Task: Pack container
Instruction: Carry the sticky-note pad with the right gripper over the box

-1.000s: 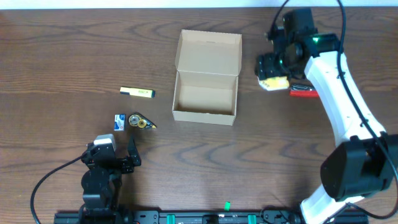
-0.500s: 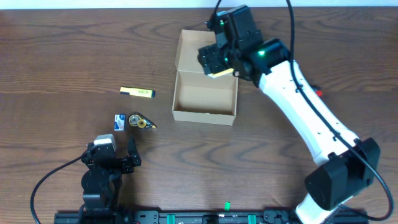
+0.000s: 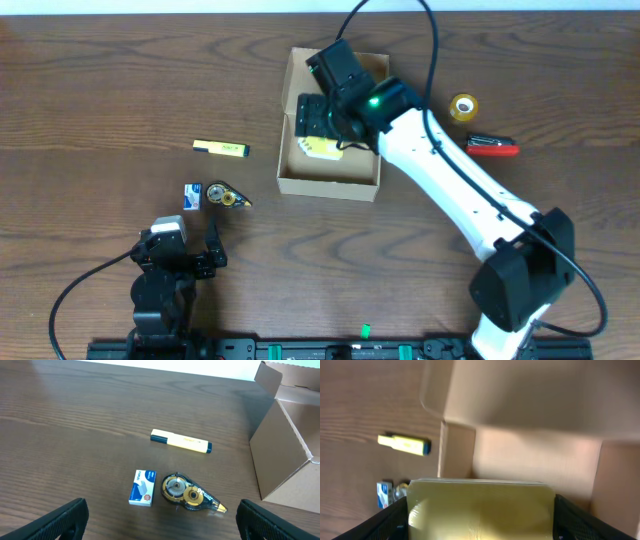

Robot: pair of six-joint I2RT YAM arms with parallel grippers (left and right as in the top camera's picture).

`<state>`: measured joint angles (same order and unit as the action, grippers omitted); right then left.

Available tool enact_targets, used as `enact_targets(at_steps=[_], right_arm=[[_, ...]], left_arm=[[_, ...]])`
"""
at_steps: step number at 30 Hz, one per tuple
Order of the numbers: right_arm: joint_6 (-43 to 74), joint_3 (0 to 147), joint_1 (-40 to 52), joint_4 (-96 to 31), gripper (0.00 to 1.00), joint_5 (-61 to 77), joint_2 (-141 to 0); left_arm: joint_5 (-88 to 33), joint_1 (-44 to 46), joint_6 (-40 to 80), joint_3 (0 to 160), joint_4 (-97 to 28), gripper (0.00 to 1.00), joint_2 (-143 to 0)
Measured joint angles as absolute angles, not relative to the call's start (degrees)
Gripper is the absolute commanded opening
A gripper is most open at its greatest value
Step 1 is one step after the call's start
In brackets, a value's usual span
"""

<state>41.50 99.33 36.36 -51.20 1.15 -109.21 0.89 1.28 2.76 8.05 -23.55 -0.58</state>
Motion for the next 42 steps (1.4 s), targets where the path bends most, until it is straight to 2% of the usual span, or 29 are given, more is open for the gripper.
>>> enact_targets(at_steps=[13,30,42], right_arm=[[50.9,99.4,37.5,-49.8,0.28,4.0,-116.6],[51.5,99.4,37.5,-50.2,0.28,-3.7,-116.8],[49.3,99.4,37.7,-47.3,0.26,-4.3,-120.0]], left_arm=[[0.9,1.3,2.8,8.1,-23.6,0.95,-0.6],[0.9,1.3,2.8,8.1,-23.6,0.95,-0.6],[0.9,1.3,2.8,8.1,-23.6,0.95,-0.6]])
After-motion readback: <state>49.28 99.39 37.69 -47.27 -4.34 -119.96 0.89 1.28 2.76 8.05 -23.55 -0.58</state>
